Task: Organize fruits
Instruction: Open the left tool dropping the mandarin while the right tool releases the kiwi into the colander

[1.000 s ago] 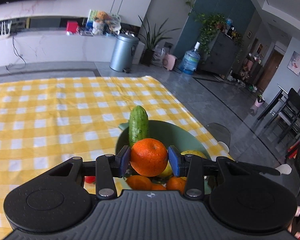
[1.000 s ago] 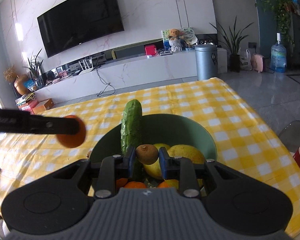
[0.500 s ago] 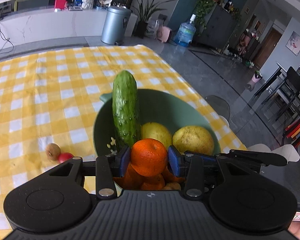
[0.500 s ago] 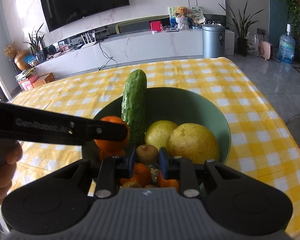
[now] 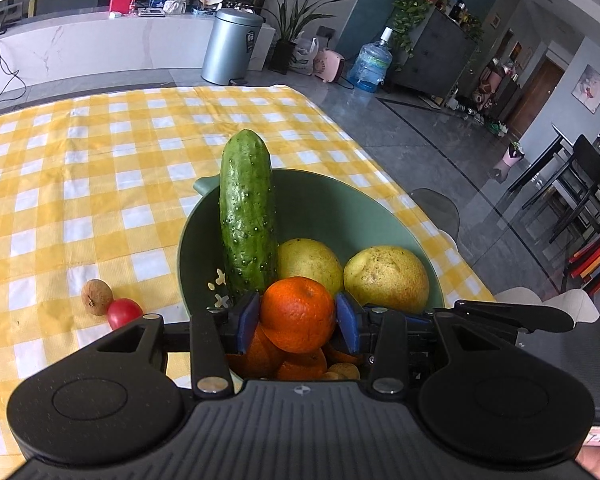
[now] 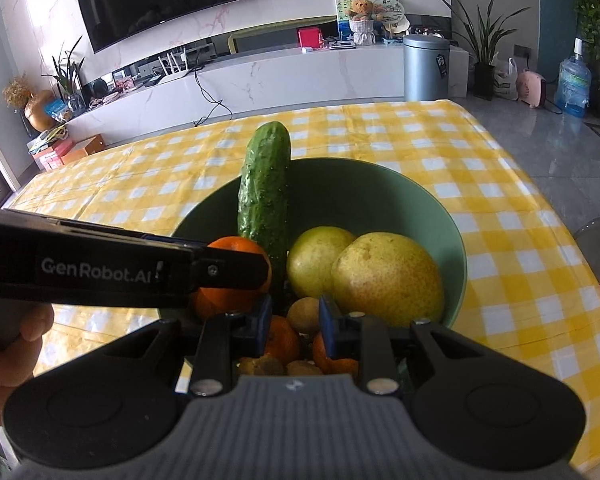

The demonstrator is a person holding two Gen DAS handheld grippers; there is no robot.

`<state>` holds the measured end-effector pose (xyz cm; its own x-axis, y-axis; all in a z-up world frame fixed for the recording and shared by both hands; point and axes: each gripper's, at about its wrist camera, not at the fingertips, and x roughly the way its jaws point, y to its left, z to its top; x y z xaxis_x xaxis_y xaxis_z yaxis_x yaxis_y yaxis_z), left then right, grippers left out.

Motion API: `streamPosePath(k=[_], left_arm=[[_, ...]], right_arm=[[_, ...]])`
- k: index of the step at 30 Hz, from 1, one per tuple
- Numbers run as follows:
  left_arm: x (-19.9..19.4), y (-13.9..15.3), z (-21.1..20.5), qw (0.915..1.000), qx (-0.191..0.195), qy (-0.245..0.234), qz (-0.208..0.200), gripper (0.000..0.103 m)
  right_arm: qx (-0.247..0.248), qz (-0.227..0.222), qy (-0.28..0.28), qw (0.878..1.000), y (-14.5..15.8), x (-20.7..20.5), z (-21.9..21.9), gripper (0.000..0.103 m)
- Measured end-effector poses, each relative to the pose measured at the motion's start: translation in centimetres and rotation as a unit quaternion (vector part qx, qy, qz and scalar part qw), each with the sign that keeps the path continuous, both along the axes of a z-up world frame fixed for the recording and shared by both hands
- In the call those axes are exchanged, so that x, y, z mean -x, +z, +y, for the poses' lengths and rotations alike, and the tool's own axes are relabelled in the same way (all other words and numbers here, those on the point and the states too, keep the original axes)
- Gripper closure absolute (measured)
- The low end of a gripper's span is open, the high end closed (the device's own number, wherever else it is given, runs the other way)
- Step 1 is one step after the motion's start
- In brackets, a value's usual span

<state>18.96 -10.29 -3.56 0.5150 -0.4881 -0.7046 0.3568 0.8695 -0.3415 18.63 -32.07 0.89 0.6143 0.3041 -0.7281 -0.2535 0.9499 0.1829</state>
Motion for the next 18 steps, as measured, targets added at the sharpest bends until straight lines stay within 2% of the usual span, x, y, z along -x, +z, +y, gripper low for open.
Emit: streamPosePath(k=[5, 8, 16, 18], left_arm=[[0.2, 0.0, -0.1, 1.0, 0.002, 0.007, 0.005, 0.051], [0.5, 0.3, 0.0, 1.0, 0.0, 0.009, 0.001, 0.05], [2.3, 2.1, 0.9, 0.9995, -0.013, 0.013, -0.025, 0.05], [3.1, 2.7, 1.3, 0.9989, -0.024, 0.019, -0.036, 0.05]], right_arm=[[0.002, 0.007, 0.0, 1.0, -0.1, -0.1, 0.1, 0.08], [0.0, 0.002, 0.003, 1.0, 0.0, 0.0, 0.1, 0.071], [-0.001, -0.005, 0.004, 1.0, 0.2, 0.2, 0.1, 0.068], [-0.005, -0.013, 0.005, 1.0, 0.4, 0.6, 0.0, 0.063]])
